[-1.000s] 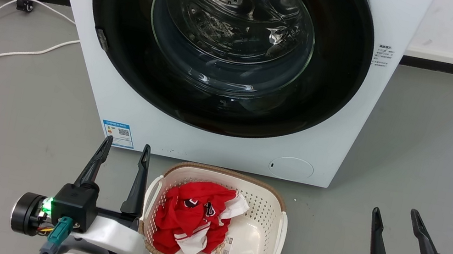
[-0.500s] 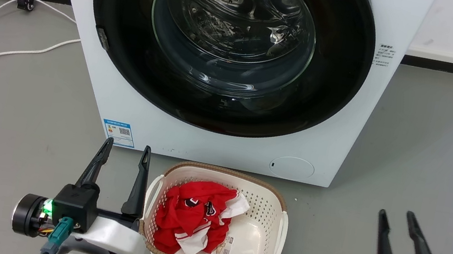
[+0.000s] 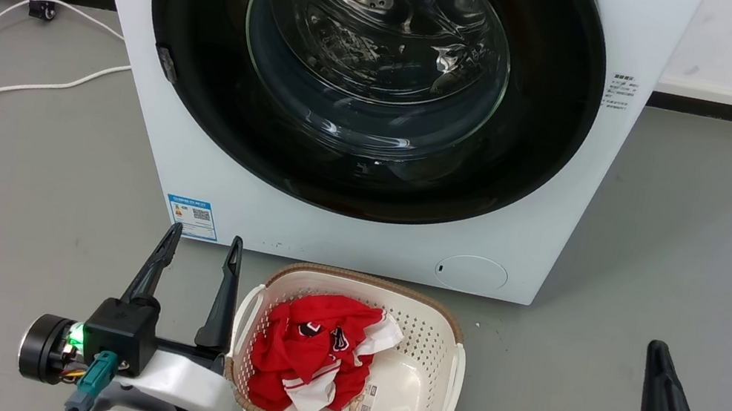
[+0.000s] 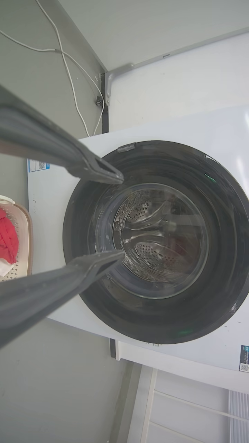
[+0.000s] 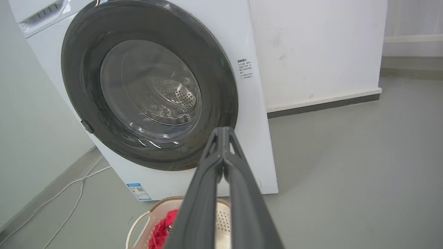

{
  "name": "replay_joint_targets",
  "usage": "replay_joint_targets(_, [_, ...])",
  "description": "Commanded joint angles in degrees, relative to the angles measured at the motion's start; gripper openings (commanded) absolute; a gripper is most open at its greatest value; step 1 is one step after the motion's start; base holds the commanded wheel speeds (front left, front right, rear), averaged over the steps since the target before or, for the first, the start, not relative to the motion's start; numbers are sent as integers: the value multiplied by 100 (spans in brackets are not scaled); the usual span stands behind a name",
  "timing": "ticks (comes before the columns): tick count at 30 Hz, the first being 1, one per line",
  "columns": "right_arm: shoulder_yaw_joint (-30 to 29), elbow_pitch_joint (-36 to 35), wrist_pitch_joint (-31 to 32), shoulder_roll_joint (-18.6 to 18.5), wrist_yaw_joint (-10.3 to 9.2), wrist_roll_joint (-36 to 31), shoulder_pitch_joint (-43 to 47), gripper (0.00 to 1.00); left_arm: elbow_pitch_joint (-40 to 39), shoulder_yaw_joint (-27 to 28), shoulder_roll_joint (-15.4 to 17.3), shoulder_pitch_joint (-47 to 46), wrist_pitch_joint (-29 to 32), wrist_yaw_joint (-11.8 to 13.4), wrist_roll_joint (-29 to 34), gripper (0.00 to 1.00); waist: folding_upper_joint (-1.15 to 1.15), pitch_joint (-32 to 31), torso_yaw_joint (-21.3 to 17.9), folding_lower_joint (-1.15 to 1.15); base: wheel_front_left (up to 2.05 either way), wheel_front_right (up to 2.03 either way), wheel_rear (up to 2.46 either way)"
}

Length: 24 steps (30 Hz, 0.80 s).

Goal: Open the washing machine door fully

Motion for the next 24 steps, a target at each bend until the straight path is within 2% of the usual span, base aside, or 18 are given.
replay_joint_targets(1, [-16,29,-29,17,-2,202,-46,0,11,10,7,-24,-16,8,-36,100,0,-1,-1,0,0,0,0])
replay_joint_targets(5, [99,175,-54,17,-2,2129,-189,0,20,15,7,-17,-16,5,-37,100,0,-1,-8,0,0,0,0])
replay_joint_targets(10, [338,173,-61,15,-2,4939,-392,0,17,18,6,-6,-16,7,-34,100,0,5,-20,0,0,0,0])
replay_joint_targets(12, [383,87,-66,15,-1,5794,-521,0,10,21,7,-4,-16,5,-37,100,0,12,-26,0,0,0,0])
replay_joint_targets(16, [392,-84,29,15,-1,6943,-783,0,-9,28,6,-11,-16,5,-41,100,0,42,-38,0,0,0,0])
replay_joint_targets(22, [93,143,365,-73,-1,7731,-1564,0,-79,34,6,-120,-16,28,-34,100,0,211,-47,0,0,0,0])
replay_joint_targets(24, [0,350,465,-232,-1,7850,-1949,0,-102,30,7,-136,-16,34,-88,100,0,286,-29,0,0,0,0])
